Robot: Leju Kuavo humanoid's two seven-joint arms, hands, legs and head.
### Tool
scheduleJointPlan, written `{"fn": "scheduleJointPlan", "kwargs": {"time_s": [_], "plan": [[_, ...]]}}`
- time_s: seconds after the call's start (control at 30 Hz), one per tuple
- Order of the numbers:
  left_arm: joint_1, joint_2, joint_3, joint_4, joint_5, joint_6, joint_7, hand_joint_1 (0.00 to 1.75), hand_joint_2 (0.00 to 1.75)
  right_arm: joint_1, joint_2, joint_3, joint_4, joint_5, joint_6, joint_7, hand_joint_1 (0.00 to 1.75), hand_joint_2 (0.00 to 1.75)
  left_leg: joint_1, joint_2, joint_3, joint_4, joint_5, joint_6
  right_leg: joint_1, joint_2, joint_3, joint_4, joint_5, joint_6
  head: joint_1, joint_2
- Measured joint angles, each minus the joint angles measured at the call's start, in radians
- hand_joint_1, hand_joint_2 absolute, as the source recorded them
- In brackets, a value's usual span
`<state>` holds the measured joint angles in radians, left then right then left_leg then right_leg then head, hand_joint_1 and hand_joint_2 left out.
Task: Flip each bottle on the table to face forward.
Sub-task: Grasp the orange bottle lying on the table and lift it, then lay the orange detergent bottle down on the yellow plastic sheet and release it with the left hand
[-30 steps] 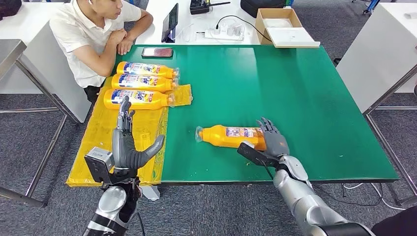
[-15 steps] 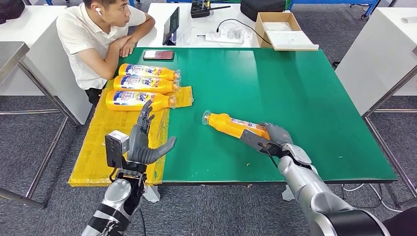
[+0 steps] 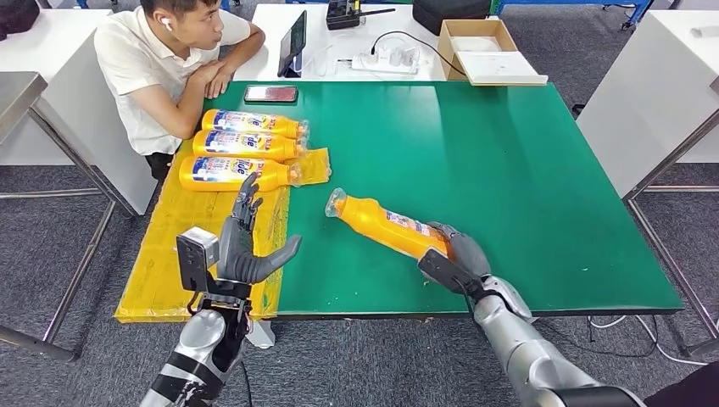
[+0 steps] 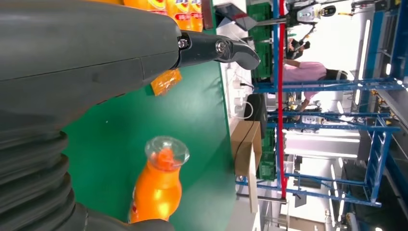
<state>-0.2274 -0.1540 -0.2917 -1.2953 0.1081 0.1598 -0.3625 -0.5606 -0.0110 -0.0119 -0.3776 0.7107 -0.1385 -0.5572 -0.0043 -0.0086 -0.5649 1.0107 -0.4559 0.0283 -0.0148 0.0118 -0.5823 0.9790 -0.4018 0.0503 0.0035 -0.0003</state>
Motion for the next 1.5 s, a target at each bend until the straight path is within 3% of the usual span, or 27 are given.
{"fn": "scheduleJointPlan", "kwargs": {"time_s": [0.1, 0.23, 0.53, 0.73, 1.0, 1.33, 1.5], "plan": [[0.022, -0.001, 0.000, -0.008, 0.078, -0.031, 0.028, 0.00, 1.75, 0.050, 0.054, -0.014, -0.065, -0.127, -0.040, -0.092, 1.75, 1.75, 0.000, 0.000, -0.005, 0.000, 0.001, -0.001, 0.000, 0.000, -0.005, 0.001, 0.000, 0.000, 0.000, 0.000], [0.055, -0.002, -0.005, -0.009, 0.199, -0.089, 0.074, 0.00, 1.75, 0.138, 0.130, 0.003, -0.248, -0.283, -0.042, -0.099, 1.75, 1.75, 0.000, -0.002, -0.010, 0.000, 0.001, -0.001, 0.000, 0.000, -0.011, 0.001, 0.000, 0.000, 0.000, 0.000], [0.086, 0.001, -0.023, -0.010, 0.253, -0.113, 0.091, 0.00, 1.75, 0.243, 0.177, 0.078, -0.480, -0.420, -0.061, -0.107, 1.75, 1.75, -0.001, -0.002, -0.015, 0.000, 0.001, -0.001, -0.002, 0.000, -0.015, 0.001, 0.000, 0.000, 0.000, 0.000], [0.142, 0.011, -0.081, -0.071, 0.093, -0.126, -0.034, 0.00, 1.75, 0.320, 0.197, 0.153, -0.636, -0.510, -0.079, -0.106, 1.75, 1.75, -0.001, -0.002, -0.017, 0.000, 0.001, -0.001, -0.002, 0.000, -0.017, 0.001, 0.000, 0.000, 0.000, 0.000], [0.206, 0.023, -0.144, -0.179, -0.011, -0.207, -0.129, 0.00, 1.75, 0.334, 0.220, 0.272, -0.641, -0.462, -0.067, -0.109, 1.75, 1.75, 0.000, -0.002, -0.017, 0.000, 0.001, -0.001, -0.001, 0.000, -0.017, 0.001, 0.000, 0.000, 0.000, 0.000], [0.220, 0.024, -0.140, -0.202, 0.061, -0.225, -0.115, 0.00, 1.75, 0.335, 0.231, 0.386, -0.619, -0.434, -0.073, -0.109, 1.75, 1.75, 0.000, -0.002, -0.017, 0.000, 0.001, -0.001, -0.001, -0.001, -0.017, 0.001, 0.000, 0.000, 0.000, 0.000], [0.199, 0.012, -0.127, -0.193, 0.154, -0.229, -0.094, 0.00, 1.75, 0.344, 0.231, 0.532, -0.587, -0.445, -0.105, -0.109, 1.75, 1.75, 0.000, -0.002, -0.017, 0.000, 0.001, -0.001, -0.001, -0.001, -0.018, 0.001, 0.000, 0.000, 0.000, 0.000]]}}
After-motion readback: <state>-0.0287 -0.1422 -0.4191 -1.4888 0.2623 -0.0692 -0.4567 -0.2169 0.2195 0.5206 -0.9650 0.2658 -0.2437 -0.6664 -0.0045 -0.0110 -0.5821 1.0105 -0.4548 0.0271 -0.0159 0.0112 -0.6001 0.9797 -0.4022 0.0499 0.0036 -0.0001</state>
